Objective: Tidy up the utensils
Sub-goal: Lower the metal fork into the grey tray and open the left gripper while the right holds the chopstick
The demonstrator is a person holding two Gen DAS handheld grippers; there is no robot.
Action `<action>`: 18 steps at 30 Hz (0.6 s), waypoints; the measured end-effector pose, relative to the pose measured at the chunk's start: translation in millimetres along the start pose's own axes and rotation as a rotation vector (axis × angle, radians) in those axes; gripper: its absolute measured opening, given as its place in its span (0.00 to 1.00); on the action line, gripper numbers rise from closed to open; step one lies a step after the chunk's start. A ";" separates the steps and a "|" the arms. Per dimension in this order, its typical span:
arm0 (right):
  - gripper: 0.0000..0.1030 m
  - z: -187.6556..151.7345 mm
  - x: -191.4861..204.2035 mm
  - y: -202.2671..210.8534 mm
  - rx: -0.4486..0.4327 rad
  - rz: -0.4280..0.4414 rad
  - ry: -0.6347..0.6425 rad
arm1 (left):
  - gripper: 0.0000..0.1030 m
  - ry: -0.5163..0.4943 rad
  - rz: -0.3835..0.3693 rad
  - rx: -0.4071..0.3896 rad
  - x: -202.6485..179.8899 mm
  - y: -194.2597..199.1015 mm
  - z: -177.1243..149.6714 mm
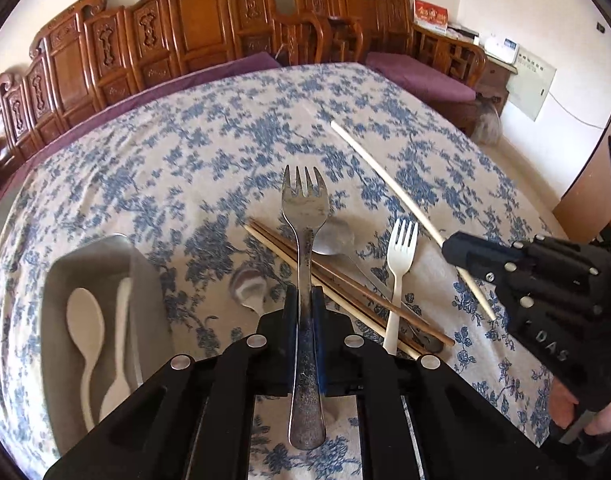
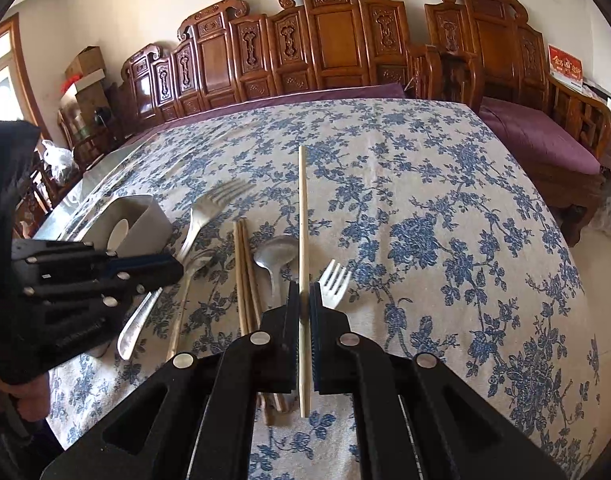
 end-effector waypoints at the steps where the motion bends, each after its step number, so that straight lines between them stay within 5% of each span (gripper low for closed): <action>1: 0.06 -0.1 3.1 0.2 0.000 0.002 0.003 | 0.06 0.003 0.001 -0.004 2.5 3.3 0.2; 18: 0.06 9.6 63.3 10.5 -0.017 0.050 0.065 | 0.06 0.062 0.024 -0.080 60.8 63.1 -4.6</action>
Point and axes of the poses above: each gripper's, at about its wrist camera, not at the fingertips, and y roughly against the way its jaws point, x to its left, z to its top, the point moved 9 cm from there along -y, roughly the way its jaws point, and after that the axes turned 4 degrees about y, right-handed, at the moved point
